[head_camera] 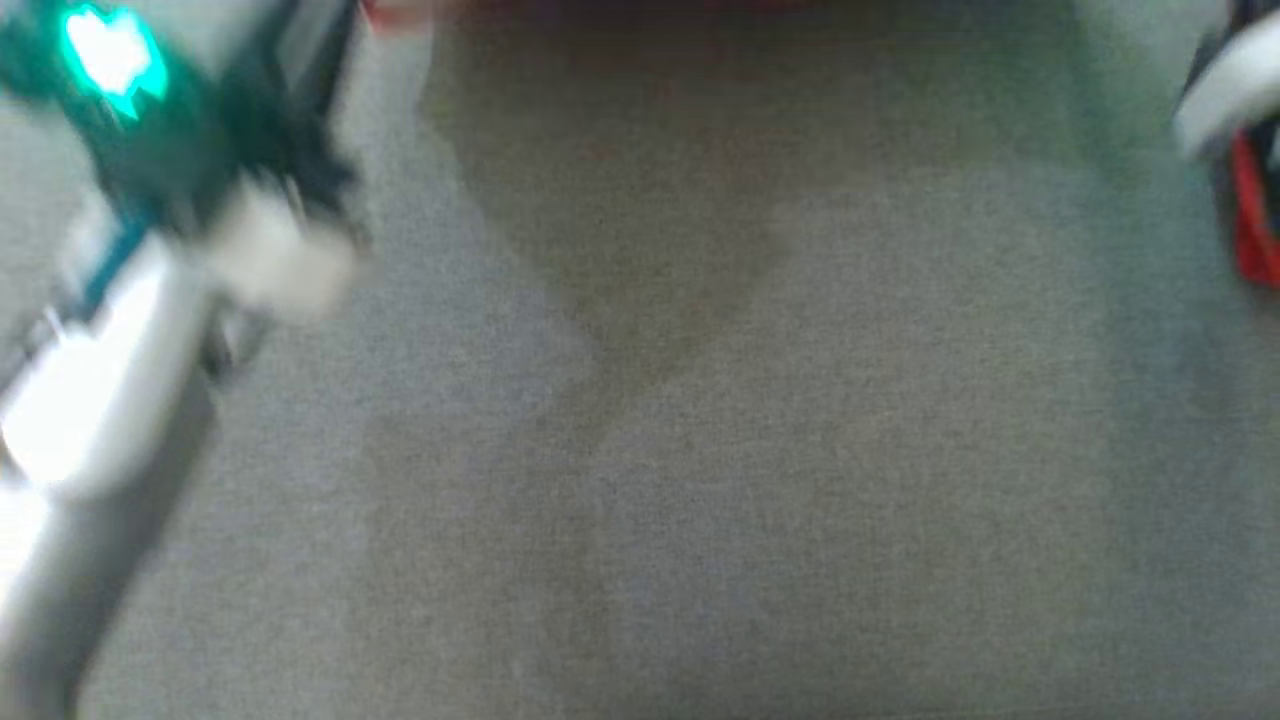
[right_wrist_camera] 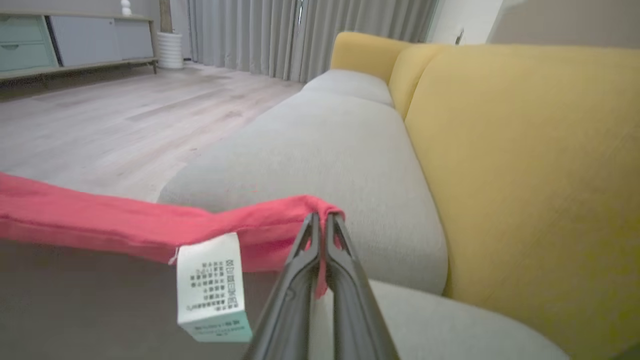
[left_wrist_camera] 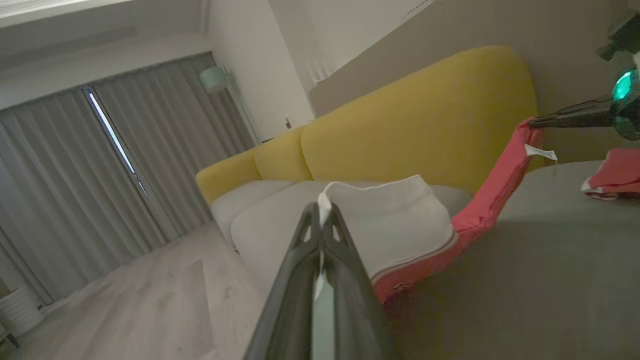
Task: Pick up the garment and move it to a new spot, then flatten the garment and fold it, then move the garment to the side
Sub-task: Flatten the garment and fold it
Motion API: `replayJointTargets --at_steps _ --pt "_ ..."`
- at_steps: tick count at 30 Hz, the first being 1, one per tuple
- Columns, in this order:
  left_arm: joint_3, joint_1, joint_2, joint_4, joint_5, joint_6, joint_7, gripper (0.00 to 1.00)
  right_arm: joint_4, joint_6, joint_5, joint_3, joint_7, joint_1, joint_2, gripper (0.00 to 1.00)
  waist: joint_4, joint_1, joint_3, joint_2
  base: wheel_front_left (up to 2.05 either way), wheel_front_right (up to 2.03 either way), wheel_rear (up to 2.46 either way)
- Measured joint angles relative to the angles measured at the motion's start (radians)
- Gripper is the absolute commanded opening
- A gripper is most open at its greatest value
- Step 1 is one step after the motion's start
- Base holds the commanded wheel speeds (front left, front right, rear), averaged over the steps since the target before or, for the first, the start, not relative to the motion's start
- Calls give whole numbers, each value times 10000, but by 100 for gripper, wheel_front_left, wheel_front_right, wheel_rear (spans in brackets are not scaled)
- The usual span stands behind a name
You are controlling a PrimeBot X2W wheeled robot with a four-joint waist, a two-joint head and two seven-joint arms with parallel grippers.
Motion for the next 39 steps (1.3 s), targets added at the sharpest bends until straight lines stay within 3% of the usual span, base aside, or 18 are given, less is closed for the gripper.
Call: replayJointTargets --at_steps 9,19,31,39 --pt "142 5951 391 -1160 -362 4 38 0 -930 0 1547 623 0 3764 -499 0 -23 -2 -1428 0 0 0 0" --pt "84 9086 520 -1689 -863 77 40 0 -2715 0 1764 -136 0 7191 -961 0 -51 0 -2651 0 0 0 0" --pt "23 9988 627 -2136 -974 86 44 0 -4874 0 1248 -2117 589 10368 -924 0 158 2 -2886 1 0 0 0" --pt "35 8330 602 -2040 -765 -121 132 0 -5923 0 654 -3522 1553 10498 -318 0 234 3 -2332 0 0 0 0"
